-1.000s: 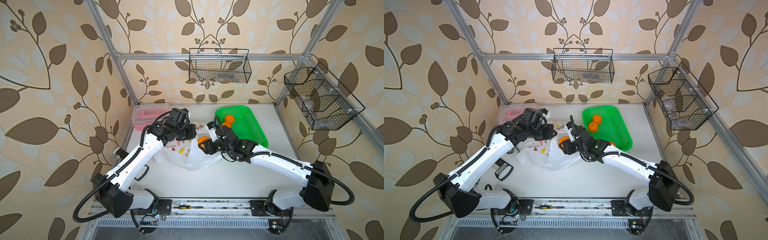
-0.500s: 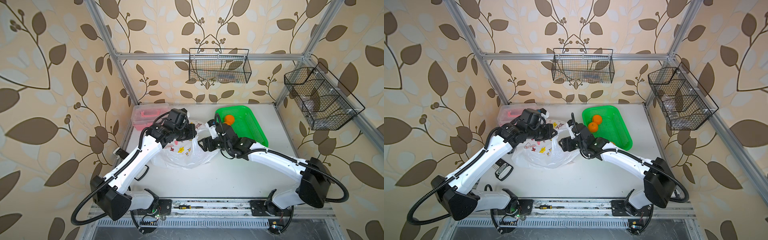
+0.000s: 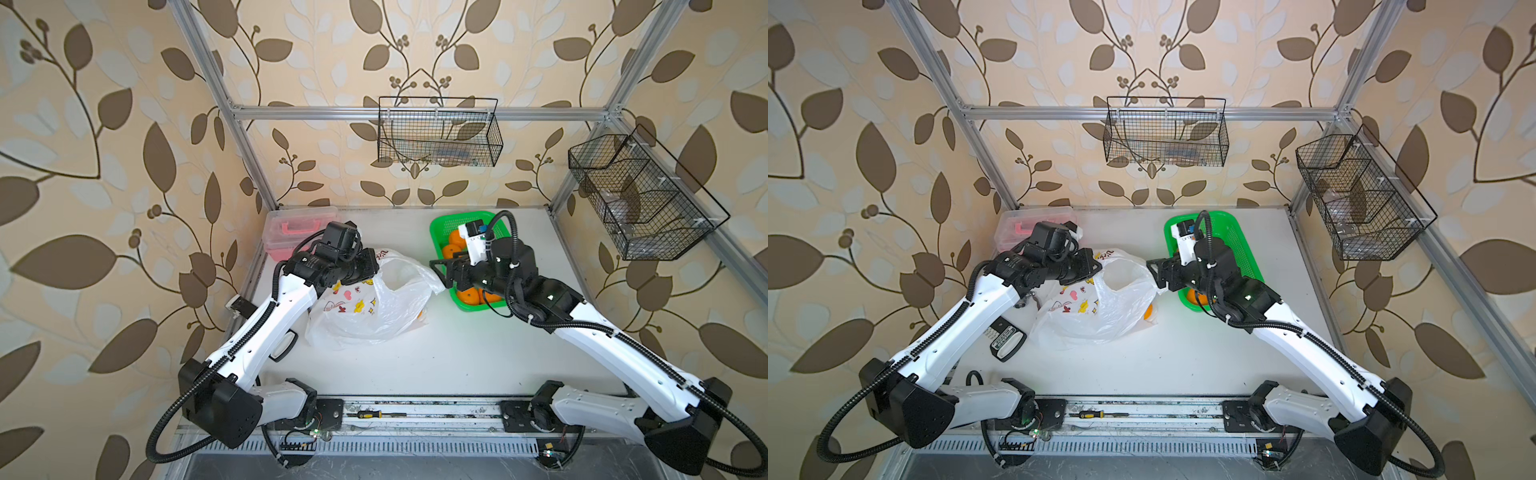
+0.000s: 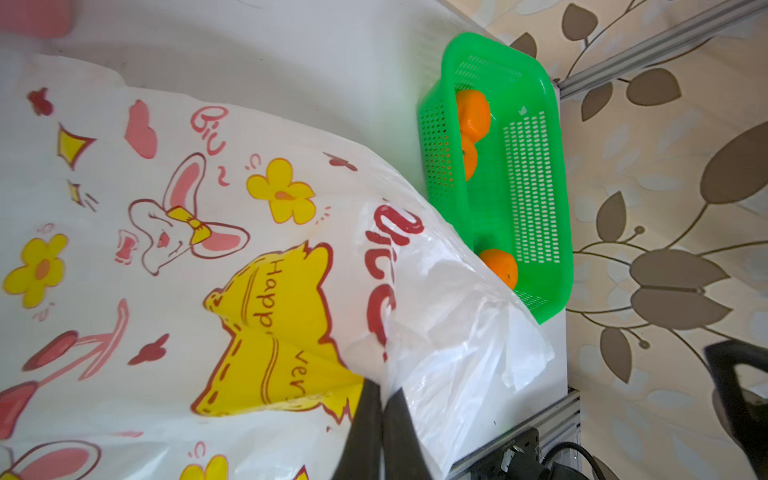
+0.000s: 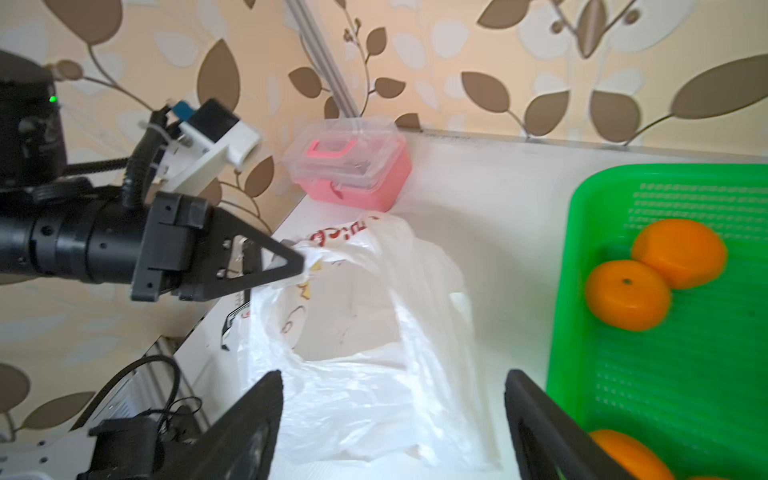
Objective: Place the oranges into plastic bags & tie knots
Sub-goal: Place the orange in the plastic bag, then adjust the plastic bag at the center of the board.
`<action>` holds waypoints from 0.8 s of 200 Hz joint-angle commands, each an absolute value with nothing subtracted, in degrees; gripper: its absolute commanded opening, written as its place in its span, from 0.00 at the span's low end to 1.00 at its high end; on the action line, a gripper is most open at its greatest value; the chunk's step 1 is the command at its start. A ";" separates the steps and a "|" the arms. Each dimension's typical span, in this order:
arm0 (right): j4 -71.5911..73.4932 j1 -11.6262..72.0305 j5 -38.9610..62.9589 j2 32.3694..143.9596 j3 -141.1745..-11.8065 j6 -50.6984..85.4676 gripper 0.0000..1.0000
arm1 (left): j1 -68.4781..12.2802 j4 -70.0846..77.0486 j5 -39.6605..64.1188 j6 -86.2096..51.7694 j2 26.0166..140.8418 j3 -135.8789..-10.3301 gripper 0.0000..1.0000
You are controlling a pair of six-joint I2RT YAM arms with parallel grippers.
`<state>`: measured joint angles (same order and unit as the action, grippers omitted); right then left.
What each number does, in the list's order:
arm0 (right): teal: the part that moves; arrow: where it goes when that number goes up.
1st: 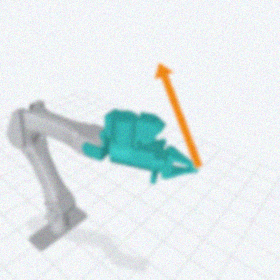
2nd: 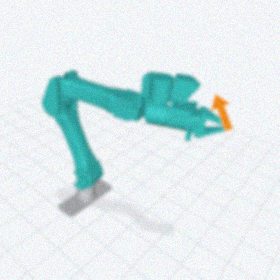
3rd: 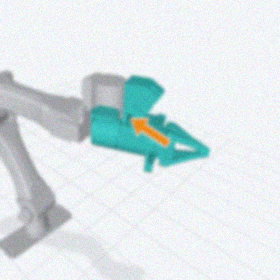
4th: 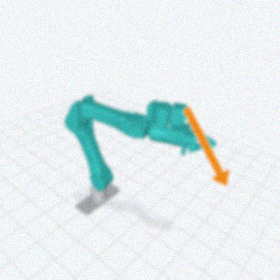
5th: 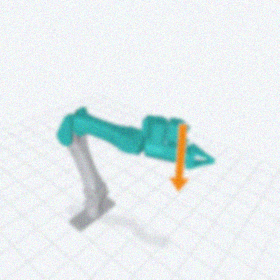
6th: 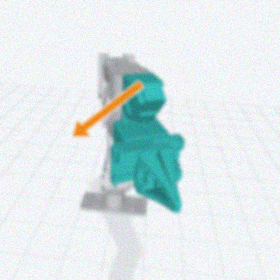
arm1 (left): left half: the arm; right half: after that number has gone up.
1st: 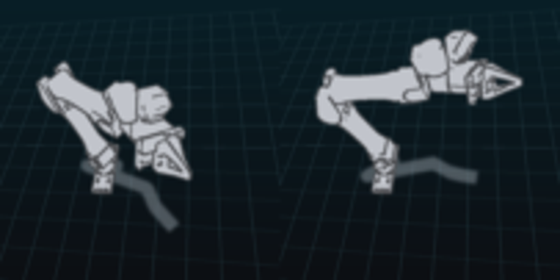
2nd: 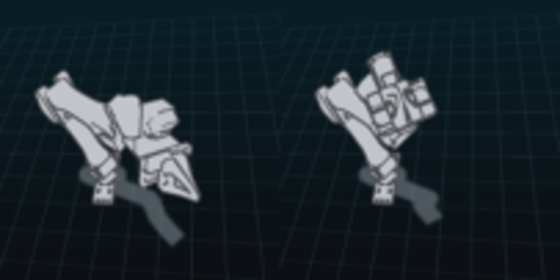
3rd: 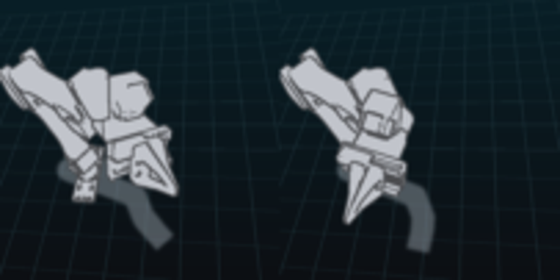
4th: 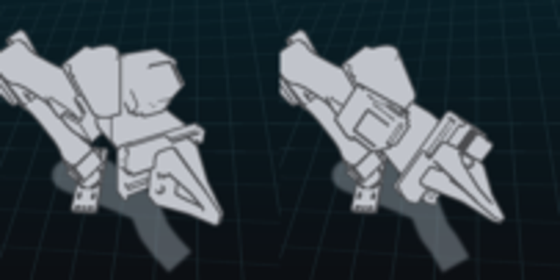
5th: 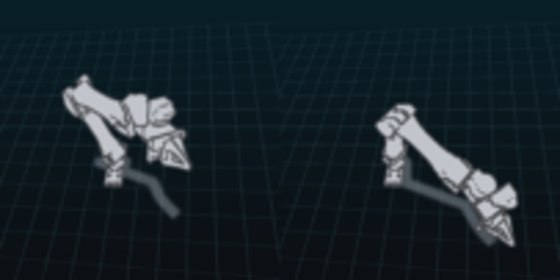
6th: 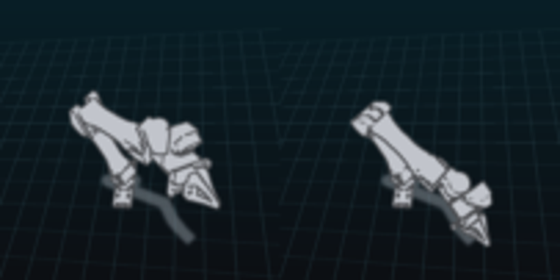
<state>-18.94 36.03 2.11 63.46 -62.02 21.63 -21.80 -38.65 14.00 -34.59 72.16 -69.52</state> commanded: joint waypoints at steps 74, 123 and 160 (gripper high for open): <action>-9.92 35.31 9.17 60.71 -38.57 20.56 0.78 | -18.37 -39.46 13.97 -32.48 68.63 -67.68 0.00; 7.82 39.68 4.85 70.15 -34.75 19.12 0.72 | -18.28 -39.03 14.32 -32.52 68.73 -67.76 0.00; 17.80 39.97 3.35 77.16 -37.28 16.40 0.64 | -18.28 -39.54 14.51 -32.35 69.08 -67.90 0.00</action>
